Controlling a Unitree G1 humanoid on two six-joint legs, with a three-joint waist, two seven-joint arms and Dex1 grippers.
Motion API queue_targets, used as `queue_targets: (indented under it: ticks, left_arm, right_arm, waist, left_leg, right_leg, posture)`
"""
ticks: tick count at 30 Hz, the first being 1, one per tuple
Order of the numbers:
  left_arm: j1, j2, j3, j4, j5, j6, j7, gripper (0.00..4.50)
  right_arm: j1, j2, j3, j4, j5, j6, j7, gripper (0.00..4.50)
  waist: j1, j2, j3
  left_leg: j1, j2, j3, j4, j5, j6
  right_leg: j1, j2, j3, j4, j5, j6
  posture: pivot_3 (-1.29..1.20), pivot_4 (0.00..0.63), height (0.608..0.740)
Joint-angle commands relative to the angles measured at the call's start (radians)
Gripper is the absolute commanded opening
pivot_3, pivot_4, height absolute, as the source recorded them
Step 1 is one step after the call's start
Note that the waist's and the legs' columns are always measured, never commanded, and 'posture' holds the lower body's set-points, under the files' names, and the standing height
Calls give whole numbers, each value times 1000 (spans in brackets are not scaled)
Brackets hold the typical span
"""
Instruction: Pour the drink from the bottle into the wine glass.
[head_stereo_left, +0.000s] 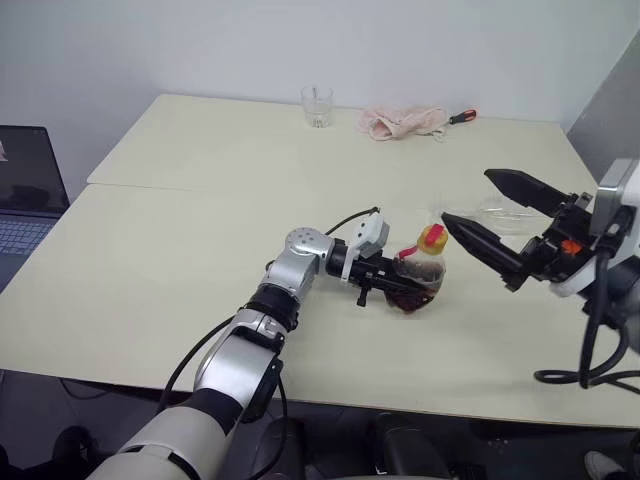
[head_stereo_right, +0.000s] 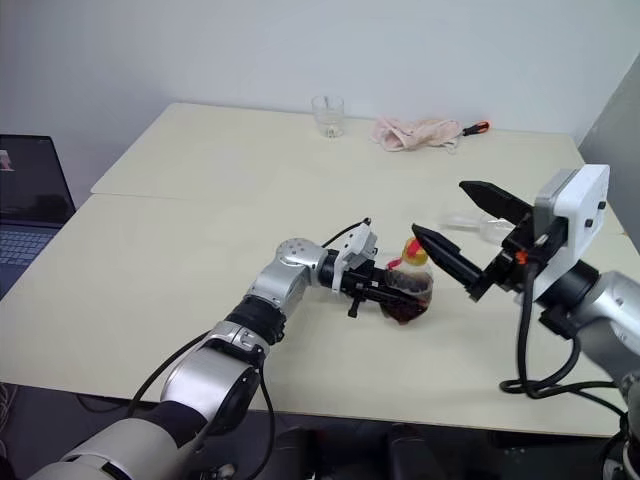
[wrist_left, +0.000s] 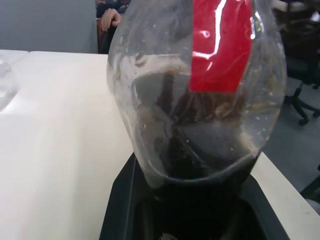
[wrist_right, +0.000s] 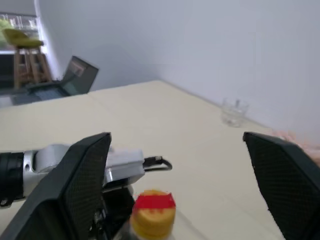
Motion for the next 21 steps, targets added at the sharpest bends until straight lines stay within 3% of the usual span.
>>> queue_targets:
  ticks: [1,5,10,15,21]
  left_arm:
    - [-64,-14,44,50,-12,-55,17,746]
    - [-101,-28,57,120,-2,-94,17,746]
    - [-131,-41,71,179,11,-132,12,746]
    - [-149,-43,85,216,16,-145,9,746]
    - [-158,-45,92,240,28,-159,5,745]
  right_arm:
    - [-34,23,78,-102,88,44,-368,4500]
    - [-67,40,172,-126,216,34,-750,4500]
    - [-105,22,274,-118,345,-24,-1007,4500]
    - [-161,-9,364,-126,421,-77,-1166,4500]
    - [-206,-17,454,-126,465,-137,-1248,4500]
  waist:
    - [0,0,0]
    - [1,0,0]
    - [2,0,0]
    - [0,0,0]
    - [0,0,0]
  left_leg:
    - [0,0,0,0,0,0]
    - [-1,0,0,0,0,0]
    - [-2,0,0,0,0,0]
    - [-3,0,0,0,0,0]
    - [-3,0,-1,0,0,0]
  right_leg:
    - [0,0,0,0,0,0]
    - [0,-1,1,0,0,0]
    - [0,-1,1,-3,0,0]
    - [0,-1,1,-4,0,0]
    - [0,0,1,-4,0,0]
  posture:
    - [0,150,740]
    - [0,150,740]
    - [0,150,740]
    - [0,150,740]
    - [0,150,740]
